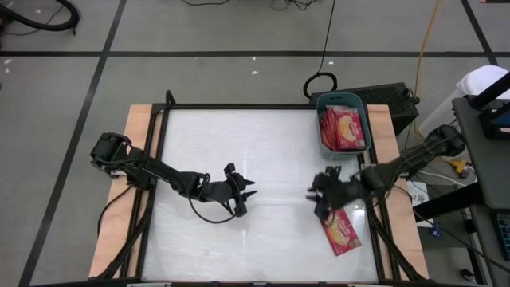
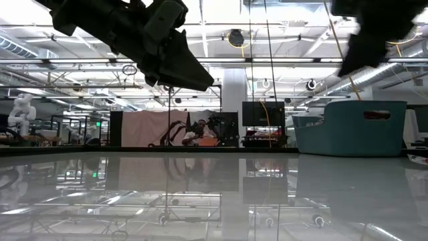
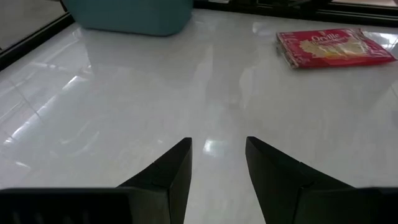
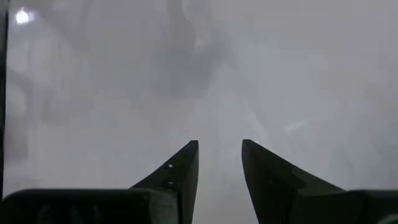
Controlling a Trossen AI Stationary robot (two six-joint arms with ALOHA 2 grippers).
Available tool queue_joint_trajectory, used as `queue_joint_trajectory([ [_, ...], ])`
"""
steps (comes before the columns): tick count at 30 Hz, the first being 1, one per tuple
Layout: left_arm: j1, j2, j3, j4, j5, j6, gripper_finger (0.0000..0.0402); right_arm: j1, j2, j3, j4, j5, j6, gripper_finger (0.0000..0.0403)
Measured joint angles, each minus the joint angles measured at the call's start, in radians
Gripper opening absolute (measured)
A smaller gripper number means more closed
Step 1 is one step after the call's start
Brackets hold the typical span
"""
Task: Sort popcorn bags into baskets
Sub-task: Put the red popcorn bag into the blue bin
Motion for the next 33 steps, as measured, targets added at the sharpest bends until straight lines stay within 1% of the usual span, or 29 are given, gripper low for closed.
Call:
queue_joint_trajectory([
  [5,-0.002,0.0,0.0,0.0,0.0,-0.011,0.0157,0.128,0.066,0.0,-0.045,-0.036,0.1,0.0113],
  [10,-0.024,0.0,0.0,0.008,0.0,-0.051,0.0157,0.23,0.13,0.0,-0.113,-0.103,0.217,0.0113],
  [14,-0.048,0.0,0.0,0.021,0.0,-0.046,0.0157,0.277,0.176,0.0,-0.167,-0.159,0.3,0.0113],
  [17,-0.065,0.0,0.0,0.022,0.0,-0.047,0.0157,0.293,0.221,0.0,-0.192,-0.184,0.308,0.0113],
  [19,-0.073,0.0,0.0,0.023,0.0,-0.05,0.0157,0.296,0.256,0.0,-0.188,-0.181,0.308,0.0113],
  [22,-0.085,0.0,0.0,0.023,0.0,-0.054,0.0157,0.294,0.313,0.0,-0.172,-0.182,0.324,0.0113],
  [28,-0.112,0.0,0.0,0.022,-0.001,-0.061,0.0157,0.29,0.427,0.003,-0.105,-0.174,0.454,0.0113],
  [31,-0.119,0.0,0.0,0.022,-0.002,-0.053,0.0157,0.284,0.466,0.001,0.035,-0.12,0.472,0.0113],
  [33,-0.121,0.0,0.0,0.022,-0.004,-0.053,0.0157,0.274,0.483,0.002,0.138,-0.051,0.473,0.0113],
])
